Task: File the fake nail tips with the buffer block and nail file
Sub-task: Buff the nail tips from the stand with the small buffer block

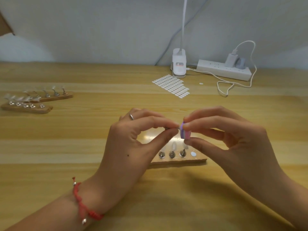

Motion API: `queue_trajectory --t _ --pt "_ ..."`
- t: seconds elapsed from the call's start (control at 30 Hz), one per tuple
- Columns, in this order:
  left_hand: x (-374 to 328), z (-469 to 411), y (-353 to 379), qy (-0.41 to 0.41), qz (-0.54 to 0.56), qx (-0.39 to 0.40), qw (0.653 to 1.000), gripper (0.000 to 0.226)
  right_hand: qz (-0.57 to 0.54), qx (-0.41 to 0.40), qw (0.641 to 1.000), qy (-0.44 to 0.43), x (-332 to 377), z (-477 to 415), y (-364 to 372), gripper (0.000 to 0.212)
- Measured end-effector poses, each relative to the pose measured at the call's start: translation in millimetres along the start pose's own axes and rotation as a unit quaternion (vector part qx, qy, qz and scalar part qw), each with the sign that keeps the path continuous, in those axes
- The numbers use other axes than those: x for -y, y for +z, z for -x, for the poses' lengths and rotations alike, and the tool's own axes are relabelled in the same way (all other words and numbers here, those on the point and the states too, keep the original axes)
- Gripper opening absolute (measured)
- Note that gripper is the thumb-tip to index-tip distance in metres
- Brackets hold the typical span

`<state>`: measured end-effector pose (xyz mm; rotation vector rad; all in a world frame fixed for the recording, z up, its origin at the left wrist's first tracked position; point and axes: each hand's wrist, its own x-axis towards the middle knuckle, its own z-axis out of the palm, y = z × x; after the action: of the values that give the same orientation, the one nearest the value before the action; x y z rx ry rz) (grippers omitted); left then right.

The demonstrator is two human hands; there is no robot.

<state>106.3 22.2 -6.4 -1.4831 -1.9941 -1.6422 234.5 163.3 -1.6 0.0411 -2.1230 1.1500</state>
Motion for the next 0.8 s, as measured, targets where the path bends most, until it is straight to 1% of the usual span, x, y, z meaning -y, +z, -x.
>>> queue_trajectory --t 0.07,0.17,0.27,0.37,0.47,0.6,0.7,0.8 --pt "-1.0 0.1 -0.6 0.000 -0.006 -0.001 1.000 0.014 0.001 -0.001 1.000 0.012 -0.7 -0.5 -2.0 0.022" --pt "-1.7 -0.1 -0.5 -0.008 -0.014 0.007 1.000 0.013 0.020 0.010 1.000 -0.005 -2.5 -1.7 -2.0 0.022" --pt "-1.7 0.1 -0.5 -0.017 -0.030 0.017 0.999 0.010 0.003 0.011 1.000 0.016 -2.4 -1.3 -1.6 0.021" --pt "-1.8 0.0 -0.7 -0.010 -0.052 0.015 0.998 0.011 0.013 0.017 1.000 -0.010 -3.0 -1.8 -1.2 0.021" --pt "-1.9 0.7 -0.9 -0.012 -0.059 0.007 0.998 0.011 0.005 0.005 1.000 0.021 -3.0 -1.5 -1.2 0.020" --pt "-2.1 -0.3 -1.0 -0.012 -0.073 -0.005 0.997 0.010 0.032 0.019 0.999 -0.035 0.1 -1.3 0.5 0.017" --pt "-2.4 0.8 -0.1 -0.009 -0.074 0.000 0.997 0.010 0.026 0.006 1.000 -0.016 1.4 -1.3 -1.2 0.018" --pt "-1.8 0.2 -1.0 -0.012 -0.074 -0.005 0.997 0.010 0.049 0.015 0.998 -0.039 2.8 -2.3 1.2 0.015"
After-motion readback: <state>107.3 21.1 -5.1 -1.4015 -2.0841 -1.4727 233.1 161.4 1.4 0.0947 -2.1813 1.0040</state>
